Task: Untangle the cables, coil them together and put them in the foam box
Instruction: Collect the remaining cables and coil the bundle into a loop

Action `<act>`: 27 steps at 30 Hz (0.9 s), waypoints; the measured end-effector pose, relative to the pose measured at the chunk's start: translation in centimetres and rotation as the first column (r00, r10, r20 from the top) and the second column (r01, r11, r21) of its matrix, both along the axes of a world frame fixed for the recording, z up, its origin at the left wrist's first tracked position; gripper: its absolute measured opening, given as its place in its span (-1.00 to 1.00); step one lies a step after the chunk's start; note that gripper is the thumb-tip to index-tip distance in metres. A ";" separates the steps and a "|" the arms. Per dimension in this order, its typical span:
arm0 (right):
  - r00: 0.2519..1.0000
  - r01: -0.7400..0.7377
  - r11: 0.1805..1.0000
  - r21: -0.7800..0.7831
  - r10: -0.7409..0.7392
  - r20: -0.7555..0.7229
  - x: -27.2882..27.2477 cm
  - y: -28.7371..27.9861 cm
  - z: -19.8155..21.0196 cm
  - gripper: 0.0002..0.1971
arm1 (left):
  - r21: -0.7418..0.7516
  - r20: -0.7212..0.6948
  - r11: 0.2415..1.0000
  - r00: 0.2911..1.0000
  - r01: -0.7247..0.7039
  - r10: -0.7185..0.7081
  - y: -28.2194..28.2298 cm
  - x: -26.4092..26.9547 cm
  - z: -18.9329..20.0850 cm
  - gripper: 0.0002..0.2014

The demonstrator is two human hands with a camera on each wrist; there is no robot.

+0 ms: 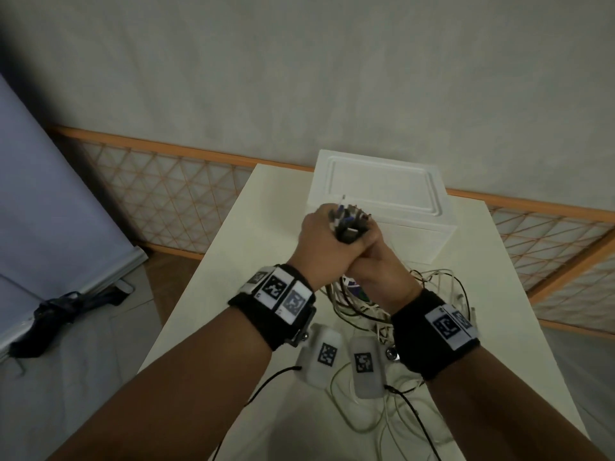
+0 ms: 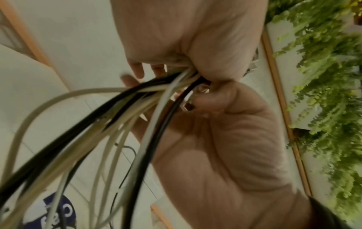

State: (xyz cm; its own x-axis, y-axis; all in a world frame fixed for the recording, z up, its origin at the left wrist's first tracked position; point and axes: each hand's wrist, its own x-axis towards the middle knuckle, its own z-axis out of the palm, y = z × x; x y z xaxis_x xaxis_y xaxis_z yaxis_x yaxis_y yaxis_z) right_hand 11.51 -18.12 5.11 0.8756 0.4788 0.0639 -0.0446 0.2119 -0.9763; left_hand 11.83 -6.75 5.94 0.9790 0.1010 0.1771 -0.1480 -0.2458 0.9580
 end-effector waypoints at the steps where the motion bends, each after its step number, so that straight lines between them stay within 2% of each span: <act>1: 0.999 0.011 0.997 0.075 -0.008 -0.032 -0.2 -0.1 -0.3 0.02 | 0.020 0.012 1.000 1.000 0.002 -0.002 -0.5 0.2 0.3 -0.42; 2: 0.997 0.031 0.989 0.145 -0.020 -0.076 -0.3 -0.2 -0.4 0.03 | 0.036 0.015 0.999 1.000 0.002 -0.003 -0.8 0.3 0.7 -0.38; 4: 0.989 0.092 0.975 0.201 -0.066 -0.131 -0.6 -0.6 0.0 -0.06 | 0.051 0.003 0.999 1.000 -0.005 0.005 -1.2 0.5 1.1 -0.34; 6: 0.991 0.114 0.982 0.149 -0.102 -0.086 -0.6 -0.9 0.5 -0.20 | 0.085 0.001 0.996 1.000 -0.019 0.019 -1.3 0.5 1.6 -0.35; 10: 0.992 0.068 0.997 -0.044 -0.063 0.109 -0.7 -0.4 0.9 -0.53 | 0.064 0.014 0.998 1.000 -0.010 0.010 -1.1 0.5 1.6 -0.28; 12: 0.989 0.104 0.989 -0.106 -0.091 0.120 -1.0 0.0 1.0 -0.71 | 0.029 -0.011 1.000 1.000 0.003 -0.003 -0.6 0.7 1.5 -0.31; 14: 0.988 0.130 0.980 -0.150 -0.115 0.104 -1.3 0.3 1.1 -0.87 | 0.009 -0.034 0.999 0.998 0.044 -0.044 -0.1 0.8 1.6 -0.45; 16: 0.989 0.110 0.973 -0.201 -0.088 0.119 -1.4 0.5 1.2 -0.91 | 0.006 -0.049 0.996 0.995 0.086 -0.085 0.4 0.5 2.1 -0.60; 17: 0.986 0.109 0.967 -0.230 -0.076 0.147 -1.3 0.6 1.3 -0.88 | 0.015 -0.055 0.996 0.995 0.089 -0.088 0.6 0.4 2.2 -0.61; 19: 0.974 0.139 0.948 -0.285 -0.079 0.215 -0.6 0.7 1.4 -0.79 | -0.033 -0.078 0.992 0.989 0.122 -0.124 0.8 -0.1 2.2 -0.44; 20: 0.962 0.173 0.926 -0.336 -0.085 0.261 -0.1 0.6 1.4 -0.77 | -0.150 -0.079 0.976 0.982 0.156 -0.170 0.9 -0.5 2.2 -0.32; 21: 0.941 0.221 0.880 -0.420 -0.079 0.330 0.3 0.4 1.4 -0.78 | -0.331 -0.079 0.926 0.973 0.181 -0.219 1.0 -0.7 2.3 -0.23; 22: 0.914 0.272 0.804 -0.529 -0.044 0.404 0.5 0.2 1.5 -0.83 | -0.541 -0.071 0.821 0.962 0.185 -0.263 1.1 -0.8 2.4 -0.17; 23: 0.890 0.316 0.717 -0.621 0.001 0.455 0.6 0.0 1.5 -0.88 | -0.714 -0.054 0.679 0.953 0.172 -0.298 1.4 -0.8 2.9 -0.19; 24: 0.875 0.343 0.646 -0.683 0.045 0.482 0.3 -0.1 1.5 -0.88 | -0.804 -0.063 0.579 0.951 0.132 -0.304 1.9 -0.6 3.3 -0.35; 25: 0.871 0.342 0.602 -0.722 0.085 0.484 0.0 0.0 1.5 -0.87 | -0.849 -0.102 0.523 0.950 0.071 -0.296 2.2 -0.4 4.0 -0.50; 27: 0.877 0.338 0.523 -0.782 0.128 0.464 -0.6 0.5 1.6 -0.86 | -0.820 -0.177 0.573 0.955 -0.009 -0.238 3.0 0.1 4.2 -0.63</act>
